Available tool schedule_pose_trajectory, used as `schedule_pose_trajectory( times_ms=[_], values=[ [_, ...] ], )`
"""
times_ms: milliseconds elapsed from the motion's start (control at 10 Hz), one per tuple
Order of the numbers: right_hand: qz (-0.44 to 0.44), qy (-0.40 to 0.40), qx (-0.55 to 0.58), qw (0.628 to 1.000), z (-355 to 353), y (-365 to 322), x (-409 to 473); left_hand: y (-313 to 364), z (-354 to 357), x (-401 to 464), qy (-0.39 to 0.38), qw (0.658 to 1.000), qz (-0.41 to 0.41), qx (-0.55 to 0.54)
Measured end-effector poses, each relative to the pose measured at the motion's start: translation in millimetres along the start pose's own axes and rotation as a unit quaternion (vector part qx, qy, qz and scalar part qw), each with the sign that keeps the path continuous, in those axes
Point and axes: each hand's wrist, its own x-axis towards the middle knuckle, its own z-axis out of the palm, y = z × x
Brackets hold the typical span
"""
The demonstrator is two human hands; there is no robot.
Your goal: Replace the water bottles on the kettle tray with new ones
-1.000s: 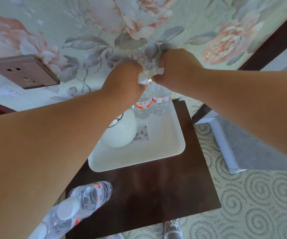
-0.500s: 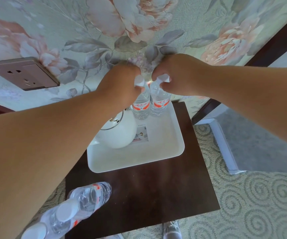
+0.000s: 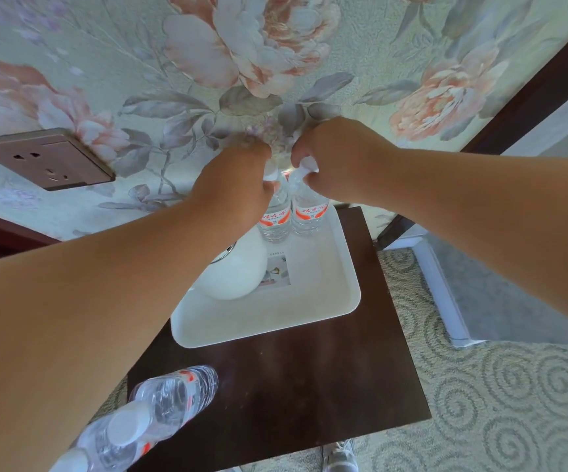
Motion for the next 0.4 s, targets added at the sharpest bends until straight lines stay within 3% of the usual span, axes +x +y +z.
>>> schedule_pose_trajectory(
  times_ms=[200, 400],
  values=[
    [0.024, -0.054, -0.047, 0.997, -7.2, -12.1, -2.7, 10.0, -5.0, -7.3, -0.045, 0.999, -0.031, 0.001],
    [0.056, -0.058, -0.07, 0.994, -34.8, -20.1, -29.0, 4.6, -45.6, -34.7, -0.065, 0.993, -0.091, 0.028]
  ],
)
